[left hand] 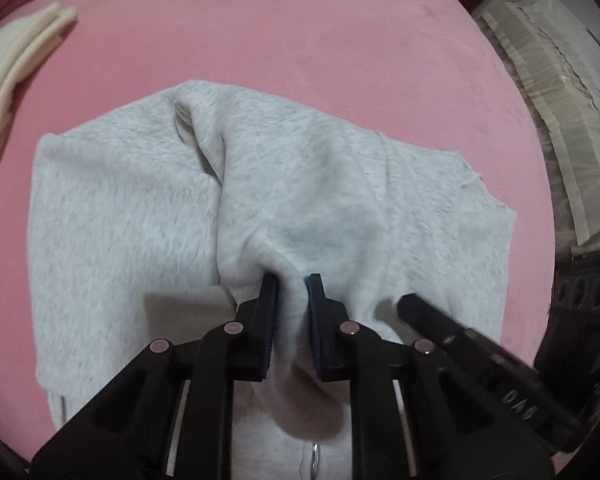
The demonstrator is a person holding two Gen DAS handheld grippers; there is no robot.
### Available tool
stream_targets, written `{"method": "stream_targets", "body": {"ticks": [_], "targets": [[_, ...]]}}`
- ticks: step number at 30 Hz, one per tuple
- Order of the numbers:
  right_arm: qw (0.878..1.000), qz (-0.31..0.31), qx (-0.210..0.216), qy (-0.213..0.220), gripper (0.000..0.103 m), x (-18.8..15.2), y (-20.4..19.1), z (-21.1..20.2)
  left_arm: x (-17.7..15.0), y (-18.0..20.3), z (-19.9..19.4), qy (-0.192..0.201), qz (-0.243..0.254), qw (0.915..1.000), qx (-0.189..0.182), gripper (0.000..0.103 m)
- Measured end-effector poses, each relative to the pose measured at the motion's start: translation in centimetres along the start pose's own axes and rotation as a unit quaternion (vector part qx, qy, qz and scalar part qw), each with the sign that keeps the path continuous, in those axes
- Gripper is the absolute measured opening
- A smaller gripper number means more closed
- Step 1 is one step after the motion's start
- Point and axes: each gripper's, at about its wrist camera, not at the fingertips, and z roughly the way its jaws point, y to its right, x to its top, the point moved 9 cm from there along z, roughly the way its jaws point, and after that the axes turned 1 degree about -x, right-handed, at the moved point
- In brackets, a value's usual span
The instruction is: Fold large clothes
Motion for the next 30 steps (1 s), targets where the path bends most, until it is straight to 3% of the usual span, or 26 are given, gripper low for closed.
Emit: {"method": "stream_targets", "body": {"ticks": [3, 5, 11, 14, 17, 20, 23, 25, 27, 30], "targets": [[0.998, -0.013, -0.057, -0.039, 0.0, -0.1, 1.6, 3.7, 0.6, -0.4, 1.7, -0.012, 0.013, 0.9996, 0.024, 0.013], [0.995, -0.014, -0.09, -0.037, 0.0, 0.1, 3.0, 4.5, 0.6, -0.8, 2.4, -0.022, 0.004, 0.9994, 0.028, 0.013], [0.992, 0.024, -0.126, 0.007, 0.0, -0.3, 5.6, 2.0, -2.0, -3.0, 2.3, -0.031, -0.048, 0.9984, 0.002, 0.016], [0.984, -0.018, -0.174, -0.003, 0.0, -1.1, 6.1, 1.8, -3.0, -3.4, 1.7, -0.036, -0.037, 0.9987, 0.002, 0.016], [0.982, -0.03, -0.187, -0.011, 0.0, -1.9, 5.1, 1.8, -2.7, -2.9, 0.7, -0.024, -0.015, 0.9995, 0.014, 0.016], [0.984, -0.026, -0.173, -0.001, 0.0, -2.3, 3.2, 0.5, -2.3, -2.0, -1.5, -0.003, -0.021, 0.9997, 0.011, 0.016], [0.991, -0.022, -0.132, 0.022, 0.0, -2.7, 0.4, -1.6, -2.8, -1.5, -3.7, 0.011, -0.008, 0.9999, 0.011, 0.016], [0.997, -0.005, -0.077, 0.015, 0.0, -3.6, -1.1, -2.3, -3.7, -0.4, -4.6, 0.002, 0.015, 0.9999, -0.007, 0.016], [0.999, 0.023, -0.016, -0.026, 0.0, -5.7, -2.8, -1.8, -4.8, 0.3, -4.5, -0.013, 0.051, 0.9986, -0.004, 0.016], [0.998, -0.009, -0.039, -0.05, 0.001, -8.2, -3.8, -0.8, -6.2, 0.9, -4.1, -0.022, 0.076, 0.9968, 0.006, 0.016]]}}
